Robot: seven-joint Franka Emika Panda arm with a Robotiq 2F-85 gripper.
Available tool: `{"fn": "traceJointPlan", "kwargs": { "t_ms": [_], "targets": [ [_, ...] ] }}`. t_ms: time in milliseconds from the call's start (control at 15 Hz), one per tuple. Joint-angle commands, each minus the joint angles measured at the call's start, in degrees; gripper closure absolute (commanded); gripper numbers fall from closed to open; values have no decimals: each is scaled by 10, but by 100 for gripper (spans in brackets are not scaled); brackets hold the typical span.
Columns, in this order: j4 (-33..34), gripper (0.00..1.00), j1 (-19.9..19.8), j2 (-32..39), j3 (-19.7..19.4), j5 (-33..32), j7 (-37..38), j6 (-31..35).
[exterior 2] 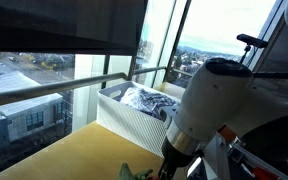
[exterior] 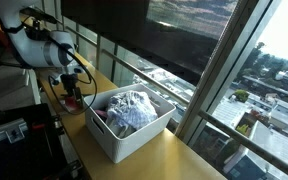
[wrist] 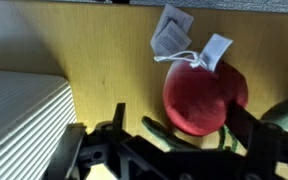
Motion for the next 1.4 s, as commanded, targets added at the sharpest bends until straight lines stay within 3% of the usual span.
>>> {"fn": "traceJointPlan", "kwargs": {
  "t_ms": [0, 133, 200, 267, 467, 933, 1333],
  "targets": [
    [46, 0, 18, 60, -9, -13, 16, -1],
    [63, 0, 20, 80, -6, -8, 11, -2],
    [67, 15, 53, 83, -35, 25, -14, 7],
    [73, 26, 56, 89, -37, 35, -19, 8],
    [81, 51, 73, 93, -53, 64, -39, 11],
    [75, 98, 85, 27, -70, 128, -94, -2],
    [81, 100, 59, -105, -118, 89, -106, -31]
  ]
}}
